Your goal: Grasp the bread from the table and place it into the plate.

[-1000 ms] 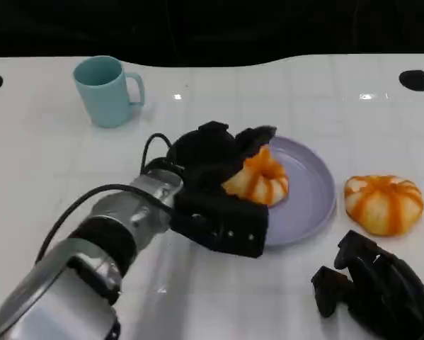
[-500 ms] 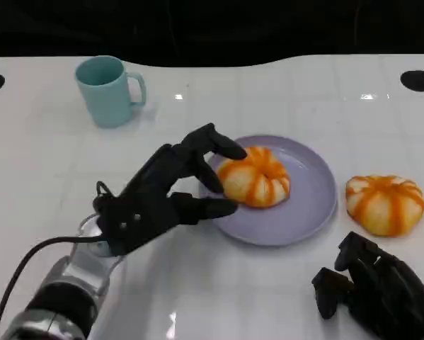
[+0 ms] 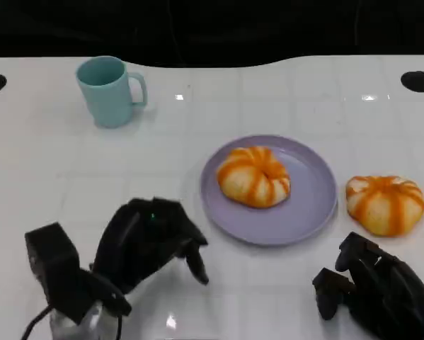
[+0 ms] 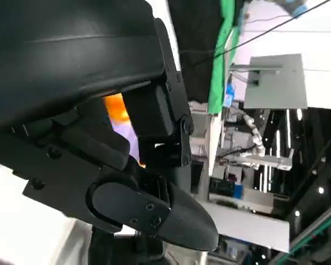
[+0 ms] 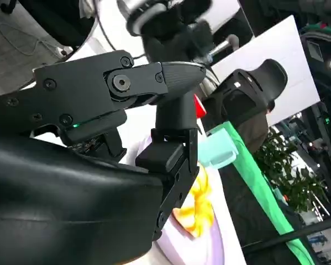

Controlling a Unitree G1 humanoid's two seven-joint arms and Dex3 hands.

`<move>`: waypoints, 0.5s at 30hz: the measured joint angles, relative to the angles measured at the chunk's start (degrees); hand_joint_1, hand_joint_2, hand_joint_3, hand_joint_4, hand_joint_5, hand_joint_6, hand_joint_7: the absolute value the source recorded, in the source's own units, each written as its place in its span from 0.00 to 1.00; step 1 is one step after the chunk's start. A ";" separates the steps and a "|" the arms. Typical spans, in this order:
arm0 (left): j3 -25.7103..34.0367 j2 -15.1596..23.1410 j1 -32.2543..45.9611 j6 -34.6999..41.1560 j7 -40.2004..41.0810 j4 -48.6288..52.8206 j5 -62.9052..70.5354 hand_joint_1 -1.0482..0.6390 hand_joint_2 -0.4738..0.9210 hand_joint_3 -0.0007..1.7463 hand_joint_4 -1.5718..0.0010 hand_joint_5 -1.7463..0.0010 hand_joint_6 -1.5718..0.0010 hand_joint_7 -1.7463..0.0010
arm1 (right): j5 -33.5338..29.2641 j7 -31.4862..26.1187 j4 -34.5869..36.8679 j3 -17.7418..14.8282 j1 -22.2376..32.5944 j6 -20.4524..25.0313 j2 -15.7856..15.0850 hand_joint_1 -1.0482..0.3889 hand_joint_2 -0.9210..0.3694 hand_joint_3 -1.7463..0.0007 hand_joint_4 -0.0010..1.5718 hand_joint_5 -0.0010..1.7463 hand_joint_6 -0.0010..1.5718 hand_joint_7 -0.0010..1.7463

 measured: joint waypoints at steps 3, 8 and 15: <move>0.00 -1.33 2.67 4.13 -0.60 -3.08 -1.08 0.00 0.89 0.00 0.00 0.57 0.00 0.78 | 0.02 0.07 -0.23 0.00 0.27 0.00 -0.01 0.33 0.00 0.87 0.48 0.97 0.42 0.83; -0.07 -3.50 6.14 10.13 -1.31 -5.70 -2.53 0.00 0.85 0.00 0.00 0.55 0.00 0.74 | 0.01 0.05 -0.79 0.02 0.46 -0.01 -0.01 0.33 0.00 0.88 0.49 0.97 0.43 0.82; 0.18 -4.25 7.93 15.18 -3.17 -6.97 -3.24 0.00 0.82 0.00 0.00 0.55 0.00 0.73 | 0.00 -0.04 -1.42 0.13 1.12 0.00 0.00 0.33 0.00 0.89 0.49 0.98 0.44 0.81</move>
